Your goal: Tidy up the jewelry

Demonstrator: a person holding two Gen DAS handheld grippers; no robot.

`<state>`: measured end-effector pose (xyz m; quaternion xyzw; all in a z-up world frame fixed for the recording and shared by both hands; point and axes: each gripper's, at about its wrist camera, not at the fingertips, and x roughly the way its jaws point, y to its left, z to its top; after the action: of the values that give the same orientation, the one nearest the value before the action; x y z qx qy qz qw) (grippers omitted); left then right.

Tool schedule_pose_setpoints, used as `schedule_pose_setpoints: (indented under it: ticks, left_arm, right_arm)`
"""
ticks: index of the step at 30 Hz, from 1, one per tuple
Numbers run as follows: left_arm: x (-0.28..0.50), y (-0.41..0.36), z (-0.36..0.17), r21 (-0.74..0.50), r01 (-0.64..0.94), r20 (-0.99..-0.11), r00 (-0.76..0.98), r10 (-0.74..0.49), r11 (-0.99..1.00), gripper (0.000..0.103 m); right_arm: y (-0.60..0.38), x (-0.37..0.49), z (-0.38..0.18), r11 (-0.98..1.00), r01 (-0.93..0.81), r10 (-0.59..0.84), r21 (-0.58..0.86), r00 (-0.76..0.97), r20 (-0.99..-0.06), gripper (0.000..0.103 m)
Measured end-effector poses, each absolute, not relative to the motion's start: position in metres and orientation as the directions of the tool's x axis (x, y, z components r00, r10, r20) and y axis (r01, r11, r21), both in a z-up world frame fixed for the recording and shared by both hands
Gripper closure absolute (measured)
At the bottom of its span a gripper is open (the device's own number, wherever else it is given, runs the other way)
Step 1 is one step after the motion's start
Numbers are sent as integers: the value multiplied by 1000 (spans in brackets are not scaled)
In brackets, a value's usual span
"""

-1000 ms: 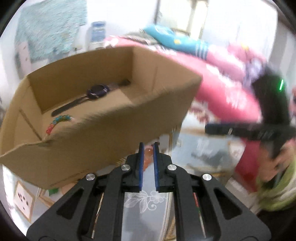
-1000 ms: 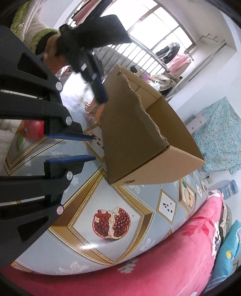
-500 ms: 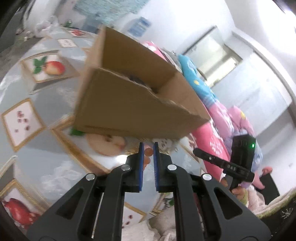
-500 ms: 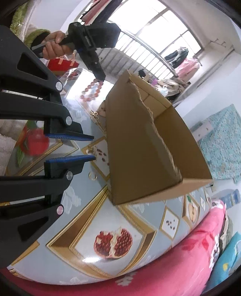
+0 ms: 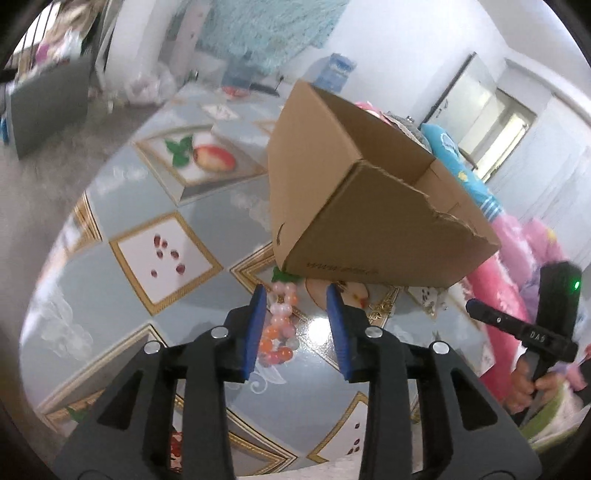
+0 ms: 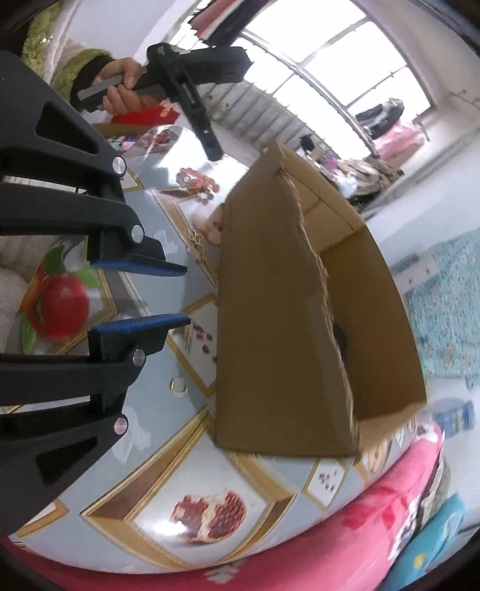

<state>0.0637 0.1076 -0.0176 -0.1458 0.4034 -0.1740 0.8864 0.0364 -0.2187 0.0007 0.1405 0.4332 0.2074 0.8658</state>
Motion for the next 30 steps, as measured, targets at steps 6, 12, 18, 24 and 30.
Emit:
schedule_pose_setpoints:
  ticks: [6,12,18,24,30]
  left_arm:
    - [52,73,-16,-294,307,-679,599,-424,905,64]
    - [38,28,-29,-108,424,-729,582,-361,899,60]
    - [35,20,-34,-85,456,-739,567,-363,886,60]
    - [37,18,-38,-89,471,-746,553,-372,877,60]
    - [38,16,-40,-83,476,-743,556,-373,876,61]
  right_arm:
    - [-171,49,-7,866,-374,488,331,489,-723,82]
    - [-133,69,-21,849,-494,439,188,461,-771,82]
    - [-119,77,-26,817,-571,394,84,446,-804,82]
    - [-113,81,-24,800,-598,383,52,443,-811,82]
    - [-111,85,-24,807,-587,385,70,432,-815,90]
